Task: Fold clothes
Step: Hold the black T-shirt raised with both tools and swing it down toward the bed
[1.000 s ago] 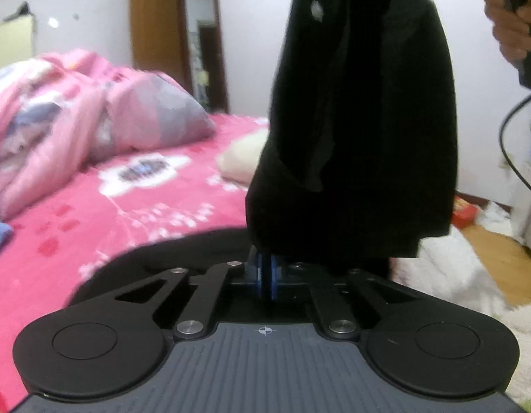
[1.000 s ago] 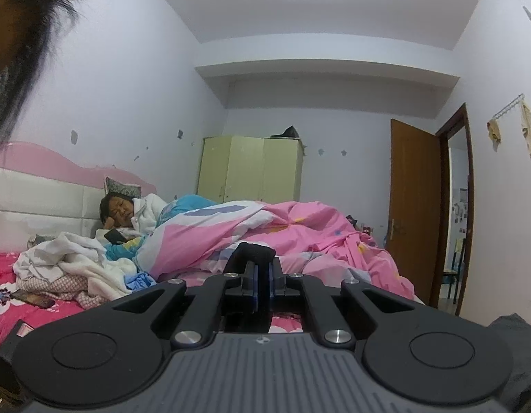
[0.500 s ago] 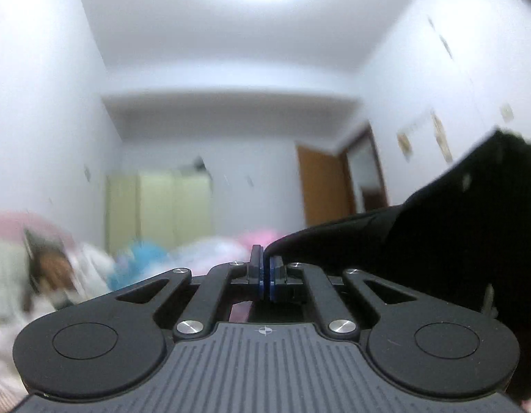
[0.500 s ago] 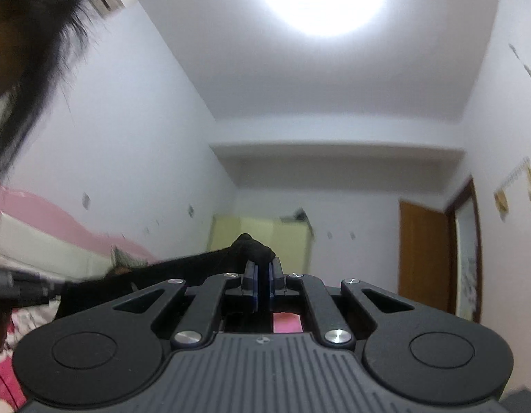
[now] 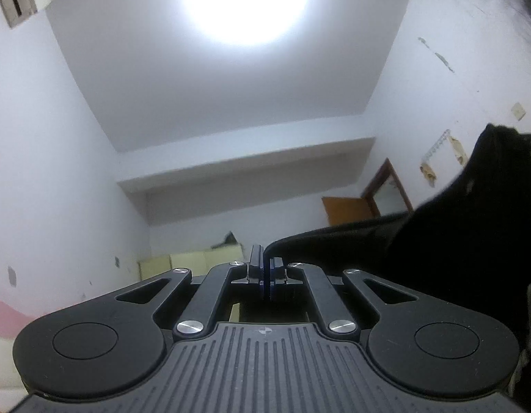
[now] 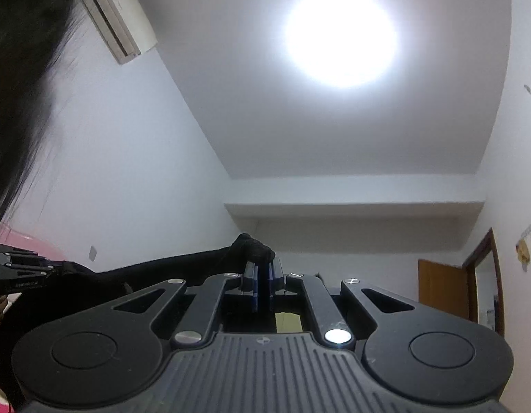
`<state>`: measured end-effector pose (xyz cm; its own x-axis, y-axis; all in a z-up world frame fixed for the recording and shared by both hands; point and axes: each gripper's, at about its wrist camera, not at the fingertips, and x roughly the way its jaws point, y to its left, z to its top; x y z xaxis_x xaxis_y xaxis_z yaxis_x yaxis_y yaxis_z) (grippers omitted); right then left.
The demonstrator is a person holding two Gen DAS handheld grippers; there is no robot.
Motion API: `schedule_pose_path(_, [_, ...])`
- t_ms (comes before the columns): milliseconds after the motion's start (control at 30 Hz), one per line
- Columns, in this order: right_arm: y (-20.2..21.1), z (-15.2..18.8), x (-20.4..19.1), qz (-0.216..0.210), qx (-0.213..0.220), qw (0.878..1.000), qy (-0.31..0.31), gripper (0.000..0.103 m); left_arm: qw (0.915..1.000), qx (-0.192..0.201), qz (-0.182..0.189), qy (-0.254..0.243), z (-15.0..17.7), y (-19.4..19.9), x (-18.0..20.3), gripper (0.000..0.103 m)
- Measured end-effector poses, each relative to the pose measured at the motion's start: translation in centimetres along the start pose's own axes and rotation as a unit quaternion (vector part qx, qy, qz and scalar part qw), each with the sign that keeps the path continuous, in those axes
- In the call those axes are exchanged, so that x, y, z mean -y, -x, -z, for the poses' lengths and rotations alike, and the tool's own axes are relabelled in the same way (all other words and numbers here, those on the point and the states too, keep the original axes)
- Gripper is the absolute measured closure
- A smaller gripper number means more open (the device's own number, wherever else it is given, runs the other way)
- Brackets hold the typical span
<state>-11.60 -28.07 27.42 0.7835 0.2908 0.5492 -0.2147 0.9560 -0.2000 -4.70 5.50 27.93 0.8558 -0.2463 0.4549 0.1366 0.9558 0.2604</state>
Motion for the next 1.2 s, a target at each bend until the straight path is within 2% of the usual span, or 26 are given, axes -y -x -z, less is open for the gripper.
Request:
schedule_pose_path(133, [-3.2, -1.7, 1.7, -0.007, 0.028, 1.000, 0.000, 0.097, 0.9994, 0.032, -0.004, -0.014, -2.5, -2.7, -0.8, 0.101])
schedule_pose_path(233, [-5.5, -1.4, 2.7, -0.011, 0.028, 1.000, -0.002, 0.097, 0.9986, 0.044, -0.007, -0.028, -3.3, -4.4, -1.0, 0.101])
schedule_pose_path(367, [-8.9, 1.7, 3.7, -0.009, -0.008, 1.000, -0.012, 0.097, 0.9994, 0.019, -0.005, -0.030, -1.7, -7.0, -0.8, 0.101])
schedule_pose_path(433, [-10.6, 4.3, 4.1, -0.008, -0.037, 0.999, -0.020, 0.097, 0.9996, -0.010, -0.004, -0.025, 0.5, -8.4, -0.5, 0.101])
schedule_pose_path(567, [-14.6, 11.4, 4.9, -0.002, -0.114, 0.993, -0.034, 0.097, 0.9946, -0.104, -0.002, -0.009, 7.0, -12.4, 0.4, 0.101])
schedule_pose_path(767, [-20.9, 24.3, 6.3, 0.027, -0.231, 0.972, -0.041, 0.097, 0.9713, -0.235, 0.000, -0.040, 19.8, -19.8, 3.8, 0.101])
schedule_pose_path(867, [-23.8, 31.6, 6.8, 0.040, -0.295, 0.954, -0.042, 0.097, 0.9519, -0.303, 0.006, -0.049, 26.3, -23.3, 5.4, 0.101])
schedule_pose_path(967, [-25.9, 39.7, 6.2, 0.044, -0.373, 0.926, -0.049, 0.097, 0.9235, -0.380, 0.014, -0.052, 33.0, -25.1, 5.8, 0.101])
schedule_pose_path(1067, [-25.9, 48.2, 4.3, 0.042, -0.452, 0.890, -0.053, 0.097, 0.8850, -0.462, 0.018, -0.058, 40.5, -26.7, 7.3, 0.101])
schedule_pose_path(1133, [-25.4, 53.9, 3.4, 0.041, -0.504, 0.861, -0.058, 0.097, 0.8549, -0.516, 0.026, -0.049, 45.4, -27.2, 7.1, 0.100])
schedule_pose_path(1200, [-25.0, 58.1, 3.1, 0.038, -0.556, 0.827, -0.072, 0.096, 0.8232, -0.566, 0.031, -0.037, 49.0, -27.3, 7.5, 0.096])
